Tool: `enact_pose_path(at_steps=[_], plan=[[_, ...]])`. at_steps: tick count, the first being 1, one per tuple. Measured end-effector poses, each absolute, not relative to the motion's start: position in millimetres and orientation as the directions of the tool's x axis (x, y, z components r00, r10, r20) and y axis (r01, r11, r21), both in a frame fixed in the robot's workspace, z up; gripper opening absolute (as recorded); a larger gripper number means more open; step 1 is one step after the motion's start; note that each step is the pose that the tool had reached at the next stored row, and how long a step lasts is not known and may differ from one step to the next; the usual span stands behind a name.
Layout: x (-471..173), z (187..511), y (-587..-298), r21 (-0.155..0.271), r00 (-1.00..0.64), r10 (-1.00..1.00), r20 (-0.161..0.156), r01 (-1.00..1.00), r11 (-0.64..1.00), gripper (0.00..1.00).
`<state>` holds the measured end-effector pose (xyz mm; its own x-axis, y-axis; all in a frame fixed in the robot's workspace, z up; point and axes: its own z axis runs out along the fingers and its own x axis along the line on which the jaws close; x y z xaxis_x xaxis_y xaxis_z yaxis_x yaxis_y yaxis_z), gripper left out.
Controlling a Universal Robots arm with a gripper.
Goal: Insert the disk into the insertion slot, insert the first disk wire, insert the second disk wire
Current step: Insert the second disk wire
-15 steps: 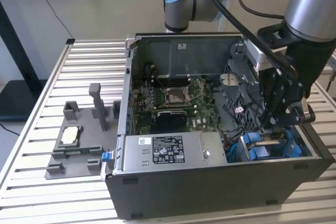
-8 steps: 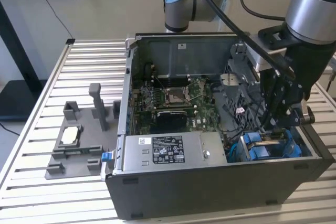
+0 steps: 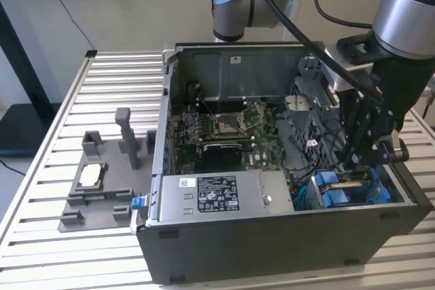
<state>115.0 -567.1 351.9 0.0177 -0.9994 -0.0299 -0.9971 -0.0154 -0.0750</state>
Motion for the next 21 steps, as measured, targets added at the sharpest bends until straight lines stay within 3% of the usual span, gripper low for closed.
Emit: enact_pose_path(at_steps=[21], plan=[[123.1, 346.9, -566.9, -0.058, -0.006, -1.0, -0.03, -0.998, 0.008, 0.16]])
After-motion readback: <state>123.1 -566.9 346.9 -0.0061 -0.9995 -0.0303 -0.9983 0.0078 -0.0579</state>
